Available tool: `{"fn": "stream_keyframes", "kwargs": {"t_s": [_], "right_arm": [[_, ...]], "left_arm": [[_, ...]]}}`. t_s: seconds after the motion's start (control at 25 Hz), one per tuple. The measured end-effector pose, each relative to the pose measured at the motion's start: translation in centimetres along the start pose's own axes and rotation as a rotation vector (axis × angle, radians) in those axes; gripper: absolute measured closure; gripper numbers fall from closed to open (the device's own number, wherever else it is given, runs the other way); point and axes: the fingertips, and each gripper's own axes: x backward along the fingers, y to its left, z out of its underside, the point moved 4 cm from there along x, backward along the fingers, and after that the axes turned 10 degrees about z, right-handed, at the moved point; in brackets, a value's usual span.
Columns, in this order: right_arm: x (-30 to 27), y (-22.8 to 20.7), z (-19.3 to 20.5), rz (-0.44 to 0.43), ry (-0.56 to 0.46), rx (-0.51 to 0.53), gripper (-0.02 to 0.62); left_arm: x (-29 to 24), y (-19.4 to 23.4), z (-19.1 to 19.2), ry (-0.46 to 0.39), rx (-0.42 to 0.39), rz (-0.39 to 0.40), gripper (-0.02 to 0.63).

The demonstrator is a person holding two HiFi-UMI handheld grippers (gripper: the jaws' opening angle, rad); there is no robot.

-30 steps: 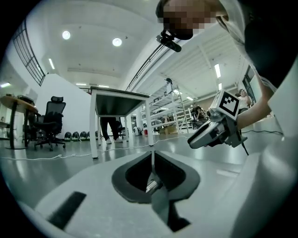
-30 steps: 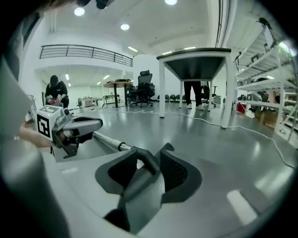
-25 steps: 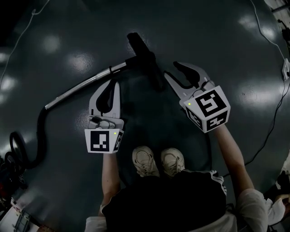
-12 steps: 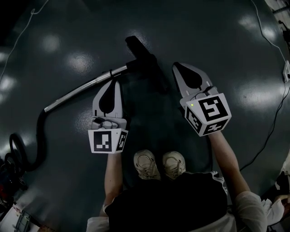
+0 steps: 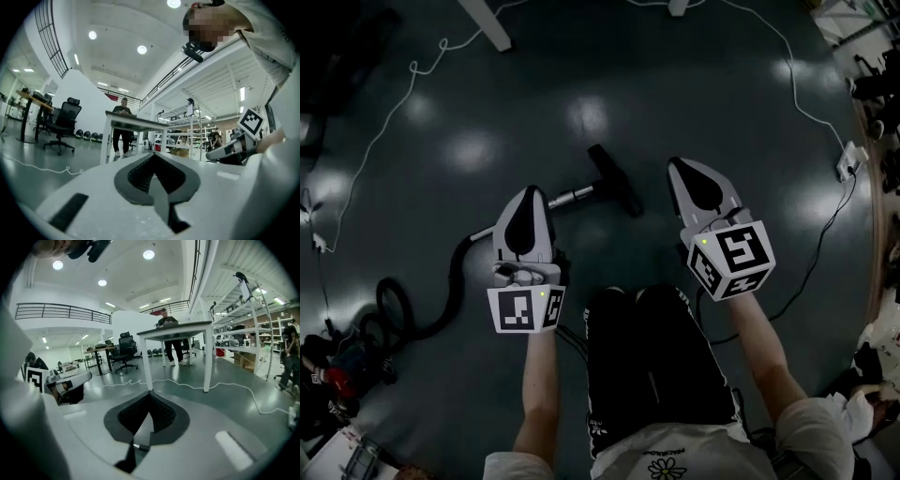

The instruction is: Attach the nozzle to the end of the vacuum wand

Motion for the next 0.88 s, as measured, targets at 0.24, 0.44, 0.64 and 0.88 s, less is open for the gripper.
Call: {"fn": "stream_keyframes", "kwargs": {"t_s": [0.24,0.44,0.64,0.88], "right_arm": [[18.5,3.1,-29.2,0.034,-0.063,-0.084,0.588],[28.7,3.5,-41.8,0.085,-0.185,0.026,0.588],[34.9,3.8,-42.1,0.066,-0.227,0.043,0.588],[37.1,5.4,-40.3,0.037,-0.224,0.020,0.588]], "left_arm": [[3.5,-8.1,-33.4,-0.008,0.008,-0.007,0.604],[6.1,-13.6,-47.8,-0.058,-0.109,0.054,0.604],[9.2,-16.9,-50.3,-0.149,-0.048,0.059,0.604],[10.3,-19.0,-50.8,-0.180,0.007,0.104,0.604]]}}
